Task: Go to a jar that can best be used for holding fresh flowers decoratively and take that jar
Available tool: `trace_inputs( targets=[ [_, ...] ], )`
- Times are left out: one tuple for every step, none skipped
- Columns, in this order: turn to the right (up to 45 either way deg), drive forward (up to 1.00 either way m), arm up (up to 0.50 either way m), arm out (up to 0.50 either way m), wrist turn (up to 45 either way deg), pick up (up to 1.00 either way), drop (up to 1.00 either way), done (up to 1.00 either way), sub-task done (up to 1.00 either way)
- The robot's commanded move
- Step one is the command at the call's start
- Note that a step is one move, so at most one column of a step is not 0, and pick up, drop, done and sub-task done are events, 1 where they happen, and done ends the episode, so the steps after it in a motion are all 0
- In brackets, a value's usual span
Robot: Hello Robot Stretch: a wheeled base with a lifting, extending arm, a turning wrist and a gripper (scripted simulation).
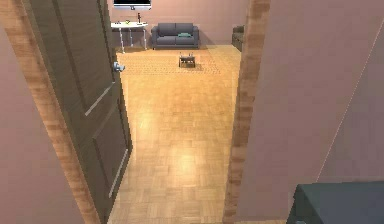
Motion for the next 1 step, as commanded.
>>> trace_inputs(
  targets=[
    [0.0, 0.0, 0.0, 0.0, 0.0, 0.0, 0.0, 1.0, 0.0]
  ],
)
